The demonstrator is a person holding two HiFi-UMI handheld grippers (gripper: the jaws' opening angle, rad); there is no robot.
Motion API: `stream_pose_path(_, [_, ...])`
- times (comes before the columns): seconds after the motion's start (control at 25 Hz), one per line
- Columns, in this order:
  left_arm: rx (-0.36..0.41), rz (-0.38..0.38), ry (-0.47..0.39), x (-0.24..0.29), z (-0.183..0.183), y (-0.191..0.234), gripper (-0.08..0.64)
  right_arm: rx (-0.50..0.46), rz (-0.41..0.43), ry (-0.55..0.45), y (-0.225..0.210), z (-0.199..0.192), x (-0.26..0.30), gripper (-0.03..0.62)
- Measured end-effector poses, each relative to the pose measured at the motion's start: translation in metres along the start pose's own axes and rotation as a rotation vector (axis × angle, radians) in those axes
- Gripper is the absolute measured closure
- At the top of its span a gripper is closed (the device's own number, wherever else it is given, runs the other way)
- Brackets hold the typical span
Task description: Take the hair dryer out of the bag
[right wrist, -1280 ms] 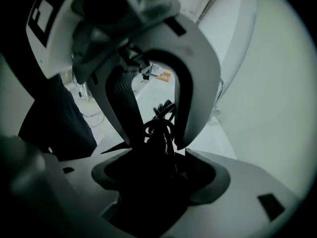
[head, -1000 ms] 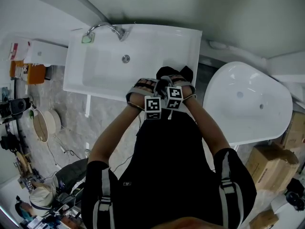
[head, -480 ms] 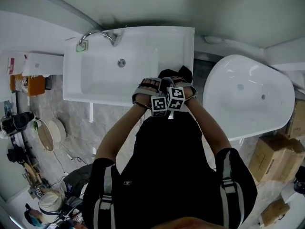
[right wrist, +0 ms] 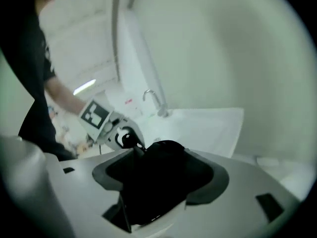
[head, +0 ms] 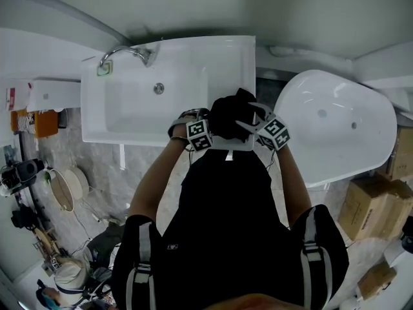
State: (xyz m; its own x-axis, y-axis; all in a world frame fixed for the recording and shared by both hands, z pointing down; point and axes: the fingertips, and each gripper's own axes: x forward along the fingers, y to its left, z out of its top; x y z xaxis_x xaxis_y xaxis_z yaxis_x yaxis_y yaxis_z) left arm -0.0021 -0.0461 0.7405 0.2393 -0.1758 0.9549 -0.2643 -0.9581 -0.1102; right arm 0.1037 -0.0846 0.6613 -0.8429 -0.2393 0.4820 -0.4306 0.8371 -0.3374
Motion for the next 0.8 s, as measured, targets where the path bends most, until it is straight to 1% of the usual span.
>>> stream_pose_path(0.04, [-0.047, -0.023, -0.034, -0.001, -0.001, 0.0, 0.379, 0.151, -0.016, -0.093, -0.015, 0.002, -0.014, 0.242])
stream_pose_path(0.08, [-0.095, -0.041, -0.072, -0.003, 0.0, 0.002, 0.38, 0.281, -0.04, -0.174, -0.031, 0.002, -0.028, 0.242])
stream_pose_path(0.12, [-0.142, -0.055, -0.113, -0.007, 0.0, 0.004, 0.382, 0.377, -0.063, -0.221, -0.043, -0.002, -0.038, 0.242])
stream_pose_path(0.16, [-0.187, -0.066, -0.154, -0.012, 0.001, 0.006, 0.382, 0.437, -0.068, -0.231, -0.049, -0.009, -0.043, 0.242])
stream_pose_path(0.2, [-0.23, -0.073, -0.193, -0.016, 0.0, 0.008, 0.385, 0.477, -0.046, -0.219, -0.049, -0.016, -0.042, 0.242])
stream_pose_path(0.32, [-0.312, -0.071, -0.273, -0.029, -0.007, 0.013, 0.387, 0.555, 0.1, -0.177, -0.03, -0.019, -0.026, 0.233])
stream_pose_path(0.36, [-0.335, -0.07, -0.294, -0.032, -0.01, 0.013, 0.387, 0.552, 0.134, -0.158, -0.024, -0.017, -0.021, 0.232])
stream_pose_path(0.44, [-0.401, -0.076, -0.351, -0.043, -0.014, 0.014, 0.387, 0.483, 0.166, -0.082, -0.01, -0.017, -0.013, 0.228])
stream_pose_path(0.52, [-0.49, -0.089, -0.422, -0.058, -0.017, 0.016, 0.388, 0.366, 0.187, 0.025, 0.007, -0.021, -0.007, 0.224])
stream_pose_path(0.56, [-0.533, -0.092, -0.458, -0.065, -0.019, 0.017, 0.388, 0.306, 0.195, 0.061, 0.016, -0.02, -0.003, 0.224])
stream_pose_path(0.6, [-0.568, -0.092, -0.494, -0.071, -0.02, 0.018, 0.388, 0.251, 0.196, 0.074, 0.023, -0.015, 0.0, 0.224])
stream_pose_path(0.64, [-0.598, -0.092, -0.527, -0.077, -0.02, 0.019, 0.388, 0.2, 0.184, 0.065, 0.028, -0.006, 0.002, 0.224])
stream_pose_path(0.68, [-0.625, -0.092, -0.558, -0.081, -0.02, 0.019, 0.388, 0.159, 0.161, 0.049, 0.029, 0.004, 0.003, 0.255])
stream_pose_path(0.72, [-0.657, -0.09, -0.589, -0.085, -0.021, 0.02, 0.388, 0.131, 0.131, 0.036, 0.029, 0.012, 0.003, 0.35])
stream_pose_path(0.76, [-0.697, -0.085, -0.623, -0.09, -0.022, 0.023, 0.388, 0.115, 0.098, 0.029, 0.026, 0.02, 0.001, 0.373])
stream_pose_path(0.8, [-0.74, -0.081, -0.658, -0.096, -0.024, 0.026, 0.388, 0.103, 0.066, 0.024, 0.023, 0.026, -0.001, 0.489])
